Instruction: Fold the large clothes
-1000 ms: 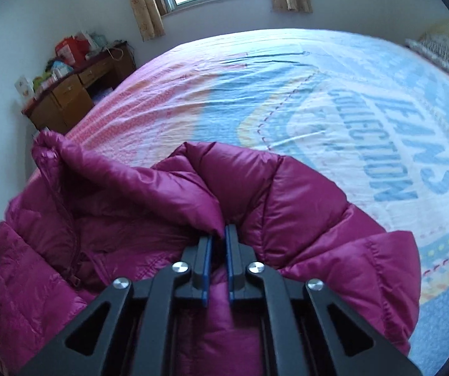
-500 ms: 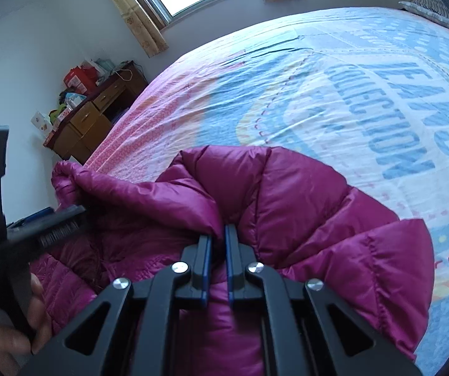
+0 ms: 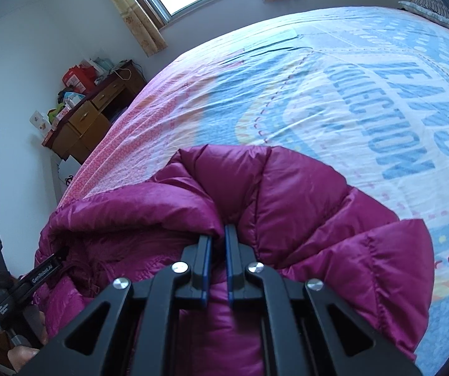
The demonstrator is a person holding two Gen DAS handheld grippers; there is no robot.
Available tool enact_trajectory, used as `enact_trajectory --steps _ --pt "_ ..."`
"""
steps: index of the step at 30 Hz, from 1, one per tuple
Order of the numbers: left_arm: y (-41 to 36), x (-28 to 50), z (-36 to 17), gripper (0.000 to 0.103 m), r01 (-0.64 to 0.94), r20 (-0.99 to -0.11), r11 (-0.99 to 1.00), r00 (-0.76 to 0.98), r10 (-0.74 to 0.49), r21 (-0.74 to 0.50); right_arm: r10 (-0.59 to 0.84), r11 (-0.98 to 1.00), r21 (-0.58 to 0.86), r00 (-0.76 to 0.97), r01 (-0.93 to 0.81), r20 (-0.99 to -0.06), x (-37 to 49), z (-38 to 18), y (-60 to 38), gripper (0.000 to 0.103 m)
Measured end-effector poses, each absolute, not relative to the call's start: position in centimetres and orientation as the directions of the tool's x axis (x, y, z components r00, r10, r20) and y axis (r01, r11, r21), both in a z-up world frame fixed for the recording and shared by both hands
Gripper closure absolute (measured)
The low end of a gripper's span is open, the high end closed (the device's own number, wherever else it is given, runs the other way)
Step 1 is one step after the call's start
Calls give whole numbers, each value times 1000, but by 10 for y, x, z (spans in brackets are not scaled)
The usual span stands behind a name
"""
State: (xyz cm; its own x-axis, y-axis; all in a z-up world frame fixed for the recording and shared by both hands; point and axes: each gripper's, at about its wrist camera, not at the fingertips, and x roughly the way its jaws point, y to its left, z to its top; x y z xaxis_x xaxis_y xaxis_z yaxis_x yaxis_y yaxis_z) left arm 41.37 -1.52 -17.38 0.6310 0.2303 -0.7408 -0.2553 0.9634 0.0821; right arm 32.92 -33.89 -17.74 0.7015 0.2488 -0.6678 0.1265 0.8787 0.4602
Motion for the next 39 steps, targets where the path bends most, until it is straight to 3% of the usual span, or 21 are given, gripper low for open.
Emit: enact_trajectory --steps 3,4,7,11,16,20,23,31,35,39 --pt "-19 413 -174 15 -254 -739 965 636 221 69 210 865 466 711 184 -671 316 -164 -346 90" --pt "-19 414 -174 15 -254 -739 965 638 217 65 142 857 464 765 222 -628 299 -149 -349 83" --pt "-19 413 -174 14 -253 -737 964 637 225 76 36 886 407 843 222 -537 281 -111 -338 83" --pt "-19 413 -173 14 -251 -738 966 639 217 66 59 966 240 816 100 -576 321 -89 -290 83" --pt "-8 404 -166 13 -238 -726 971 672 142 -30 114 978 196 626 64 -771 366 -156 -268 88" --pt "7 387 -157 13 -216 -689 961 724 38 -173 227 937 347 680 43 -697 354 -172 -291 89" --pt "11 369 -149 13 -179 -673 960 739 -14 -217 239 930 364 684 41 -689 353 -173 -294 90" --pt "-10 363 -90 13 -103 -607 970 793 -54 -221 221 939 342 690 41 -689 353 -170 -288 90" --pt "-40 425 -94 13 -86 -692 989 722 -20 -118 220 939 341 690 41 -690 352 -170 -289 90" --pt "-42 451 -151 13 -141 -786 990 611 90 3 222 938 344 690 41 -689 352 -170 -289 90"
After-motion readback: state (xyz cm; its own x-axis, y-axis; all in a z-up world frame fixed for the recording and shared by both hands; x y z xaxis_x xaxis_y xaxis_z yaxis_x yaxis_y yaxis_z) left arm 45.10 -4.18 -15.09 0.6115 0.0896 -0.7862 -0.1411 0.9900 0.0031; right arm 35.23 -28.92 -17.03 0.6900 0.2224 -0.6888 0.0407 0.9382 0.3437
